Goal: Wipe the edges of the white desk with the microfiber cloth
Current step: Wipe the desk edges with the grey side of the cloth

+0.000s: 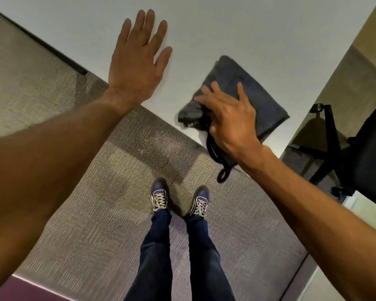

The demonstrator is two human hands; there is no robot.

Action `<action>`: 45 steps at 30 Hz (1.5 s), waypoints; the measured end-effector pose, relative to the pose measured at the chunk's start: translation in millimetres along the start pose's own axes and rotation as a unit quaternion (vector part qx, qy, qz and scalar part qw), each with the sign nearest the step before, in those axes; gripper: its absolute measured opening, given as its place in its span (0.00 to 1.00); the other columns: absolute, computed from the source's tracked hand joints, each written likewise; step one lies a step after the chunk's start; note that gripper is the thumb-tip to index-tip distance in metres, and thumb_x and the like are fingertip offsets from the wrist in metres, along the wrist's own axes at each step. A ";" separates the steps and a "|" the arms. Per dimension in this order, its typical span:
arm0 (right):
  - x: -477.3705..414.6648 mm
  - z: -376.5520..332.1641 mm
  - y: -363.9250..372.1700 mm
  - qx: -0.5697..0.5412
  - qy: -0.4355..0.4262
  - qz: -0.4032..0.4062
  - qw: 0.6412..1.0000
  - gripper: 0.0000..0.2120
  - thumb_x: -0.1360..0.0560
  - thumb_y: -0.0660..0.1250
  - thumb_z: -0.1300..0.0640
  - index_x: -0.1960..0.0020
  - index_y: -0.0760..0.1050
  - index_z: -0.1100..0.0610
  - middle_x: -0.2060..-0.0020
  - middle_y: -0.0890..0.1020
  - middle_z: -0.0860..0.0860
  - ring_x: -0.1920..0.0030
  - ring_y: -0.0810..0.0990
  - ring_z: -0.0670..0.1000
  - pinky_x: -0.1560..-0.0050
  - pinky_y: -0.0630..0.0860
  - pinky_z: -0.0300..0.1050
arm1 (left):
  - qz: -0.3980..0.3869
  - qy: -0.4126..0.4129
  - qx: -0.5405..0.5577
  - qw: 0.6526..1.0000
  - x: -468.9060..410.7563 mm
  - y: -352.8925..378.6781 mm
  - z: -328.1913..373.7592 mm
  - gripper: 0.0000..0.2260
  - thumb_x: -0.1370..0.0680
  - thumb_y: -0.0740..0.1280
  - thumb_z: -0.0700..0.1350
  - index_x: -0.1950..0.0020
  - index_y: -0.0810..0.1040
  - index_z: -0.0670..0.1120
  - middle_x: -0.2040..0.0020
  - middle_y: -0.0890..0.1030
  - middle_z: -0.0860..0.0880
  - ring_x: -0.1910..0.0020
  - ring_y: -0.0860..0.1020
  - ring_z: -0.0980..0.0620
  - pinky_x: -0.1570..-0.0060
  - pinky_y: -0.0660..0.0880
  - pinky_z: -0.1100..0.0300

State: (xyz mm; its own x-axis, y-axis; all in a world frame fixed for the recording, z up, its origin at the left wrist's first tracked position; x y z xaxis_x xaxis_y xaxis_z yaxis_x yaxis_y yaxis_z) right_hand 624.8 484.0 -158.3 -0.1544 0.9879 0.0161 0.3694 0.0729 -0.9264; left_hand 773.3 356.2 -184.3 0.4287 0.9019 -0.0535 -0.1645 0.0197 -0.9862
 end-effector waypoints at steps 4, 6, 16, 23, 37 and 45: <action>-21.2 -3.4 5.2 -0.001 0.012 0.042 0.999 0.24 0.29 0.69 0.69 0.35 0.81 0.57 0.32 0.81 0.54 0.26 0.74 0.57 0.24 0.57 0.75 | 0.007 -0.002 0.016 1.000 0.2 -2.1 -3.8 0.27 0.14 0.45 0.60 0.18 0.59 0.49 0.18 0.57 0.46 0.18 0.53 0.49 0.19 0.49 0.50; 14.2 -0.2 7.2 -0.003 -0.029 0.052 0.998 0.18 0.23 0.69 0.65 0.34 0.81 0.57 0.31 0.80 0.54 0.26 0.74 0.57 0.24 0.57 0.74 | 0.010 -0.001 0.015 1.000 1.3 -2.2 -3.7 0.27 0.13 0.45 0.60 0.18 0.59 0.49 0.18 0.57 0.46 0.18 0.53 0.50 0.19 0.49 0.51; 11.1 76.7 -8.4 0.007 0.131 0.085 0.988 0.19 0.14 0.58 0.47 0.25 0.72 0.49 0.23 0.71 0.48 0.18 0.59 0.52 0.28 0.37 0.82 | 0.018 -0.001 0.019 1.000 0.9 -0.1 -2.7 0.27 0.13 0.44 0.60 0.18 0.59 0.48 0.18 0.57 0.46 0.18 0.52 0.49 0.19 0.49 0.49; -83.1 42.5 -15.0 -0.092 0.120 0.151 0.977 0.14 0.15 0.57 0.53 0.36 0.77 0.55 0.42 0.82 0.46 0.34 0.78 0.46 0.22 0.48 0.73 | 0.018 -0.003 0.019 1.000 -0.7 -1.3 -4.2 0.27 0.13 0.45 0.60 0.18 0.60 0.49 0.18 0.58 0.46 0.18 0.53 0.49 0.19 0.50 0.50; -35.5 45.0 -17.2 0.007 0.001 0.145 0.989 0.19 0.14 0.56 0.56 0.35 0.78 0.66 0.36 0.82 0.61 0.29 0.77 0.62 0.27 0.56 0.80 | 0.004 0.006 0.021 1.000 -0.3 -4.3 -0.4 0.26 0.13 0.46 0.57 0.18 0.59 0.47 0.18 0.57 0.44 0.18 0.53 0.48 0.20 0.51 0.48; -103.1 48.6 -5.4 0.044 0.089 0.144 0.985 0.14 0.15 0.57 0.61 0.34 0.75 0.59 0.39 0.82 0.53 0.28 0.75 0.54 0.22 0.52 0.71 | -0.018 0.014 -0.013 1.000 -0.6 -2.9 3.0 0.24 0.12 0.41 0.51 0.17 0.55 0.46 0.17 0.55 0.43 0.18 0.51 0.46 0.20 0.49 0.48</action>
State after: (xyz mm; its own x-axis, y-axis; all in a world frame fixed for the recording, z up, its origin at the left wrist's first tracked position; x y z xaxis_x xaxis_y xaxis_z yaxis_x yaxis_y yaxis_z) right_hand 594.1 375.1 -173.3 0.1106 0.9746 -0.1946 0.2933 -0.2190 -0.9306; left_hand 770.9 356.9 -181.0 0.4594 0.8880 -0.0213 -0.1256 0.0412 -0.9912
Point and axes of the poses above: each hand's wrist, its own x-axis away from the middle knuckle, its own y-axis out of the palm, z = x × y, the point moved 10 cm from there along -x, towards the middle knuckle
